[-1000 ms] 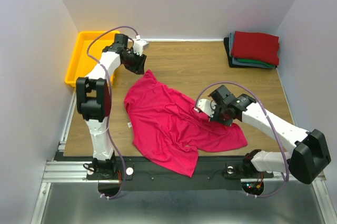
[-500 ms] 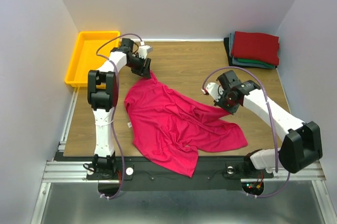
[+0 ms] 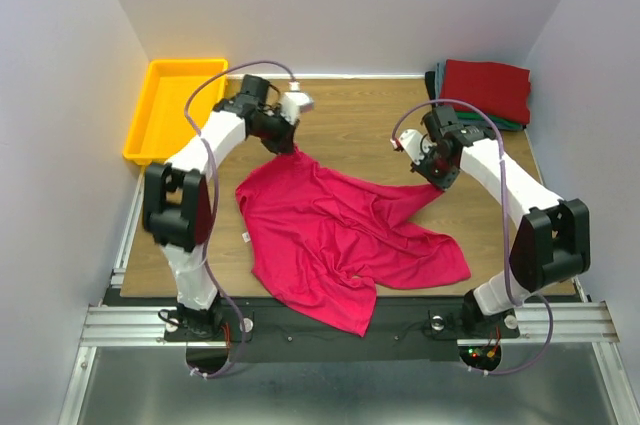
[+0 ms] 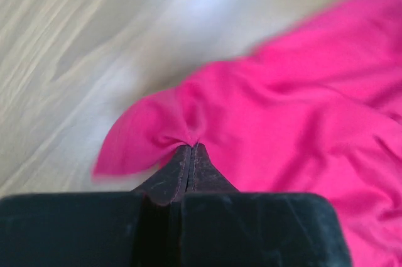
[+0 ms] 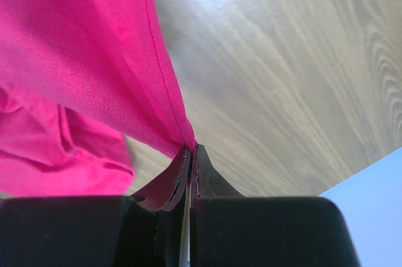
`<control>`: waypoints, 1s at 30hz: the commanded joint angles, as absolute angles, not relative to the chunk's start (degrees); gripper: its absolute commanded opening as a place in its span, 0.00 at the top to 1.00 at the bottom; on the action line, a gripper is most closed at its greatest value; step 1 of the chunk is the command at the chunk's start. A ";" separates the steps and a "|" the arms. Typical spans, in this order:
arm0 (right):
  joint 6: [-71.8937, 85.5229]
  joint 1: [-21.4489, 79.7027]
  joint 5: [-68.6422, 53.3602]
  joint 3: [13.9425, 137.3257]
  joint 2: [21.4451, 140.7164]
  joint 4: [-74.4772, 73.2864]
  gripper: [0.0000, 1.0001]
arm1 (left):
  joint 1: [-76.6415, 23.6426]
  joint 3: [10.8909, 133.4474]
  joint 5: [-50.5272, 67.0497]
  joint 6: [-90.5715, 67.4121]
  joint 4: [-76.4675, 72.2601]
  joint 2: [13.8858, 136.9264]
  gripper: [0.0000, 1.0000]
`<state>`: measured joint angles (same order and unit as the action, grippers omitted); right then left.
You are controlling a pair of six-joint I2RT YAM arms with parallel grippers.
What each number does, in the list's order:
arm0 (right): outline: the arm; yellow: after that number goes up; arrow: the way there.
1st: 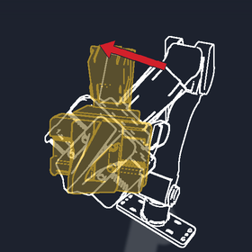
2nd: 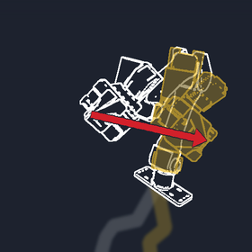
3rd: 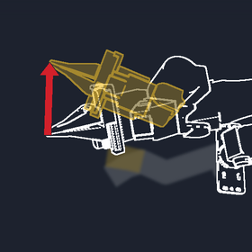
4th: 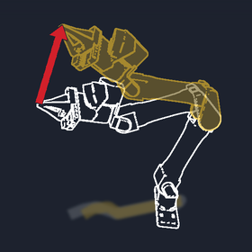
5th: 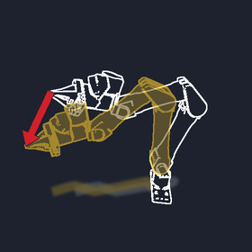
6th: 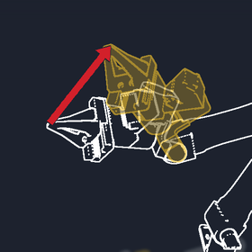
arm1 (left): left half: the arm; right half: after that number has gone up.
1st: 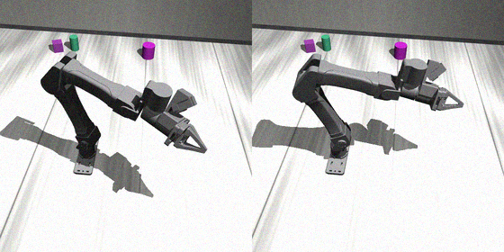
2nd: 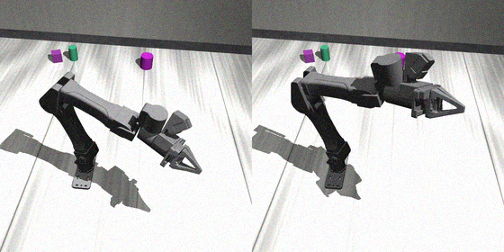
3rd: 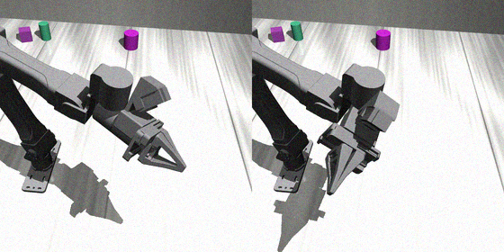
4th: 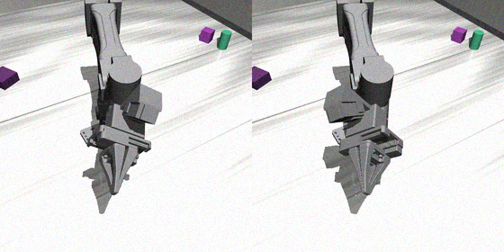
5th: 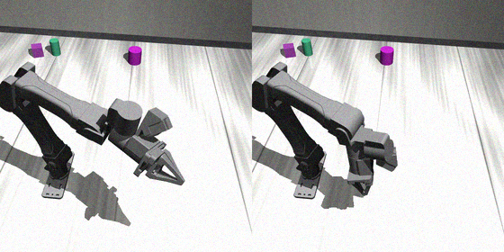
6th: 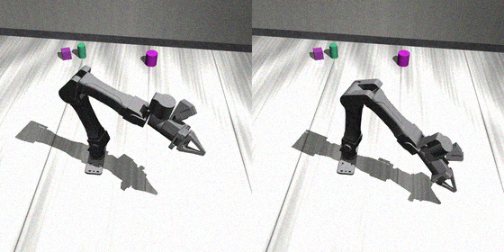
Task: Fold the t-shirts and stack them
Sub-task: Flatten the tshirt out
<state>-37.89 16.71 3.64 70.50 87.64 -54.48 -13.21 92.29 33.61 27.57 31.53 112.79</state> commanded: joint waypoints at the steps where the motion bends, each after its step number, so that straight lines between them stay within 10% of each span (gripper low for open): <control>1: -39.29 14.94 1.58 74.97 89.12 -54.14 0.99 | -24.59 81.33 29.45 40.83 35.06 97.75 1.00; 8: -41.39 13.54 0.88 75.76 90.09 -54.49 0.99 | -32.18 63.19 25.66 50.10 41.57 83.07 0.33; 30: -41.13 12.92 -1.22 75.32 92.72 -54.49 0.99 | -34.08 69.71 25.50 31.65 27.96 90.44 0.40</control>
<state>-41.56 13.76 1.02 73.82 92.51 -54.48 -28.95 70.19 27.05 38.20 35.24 91.98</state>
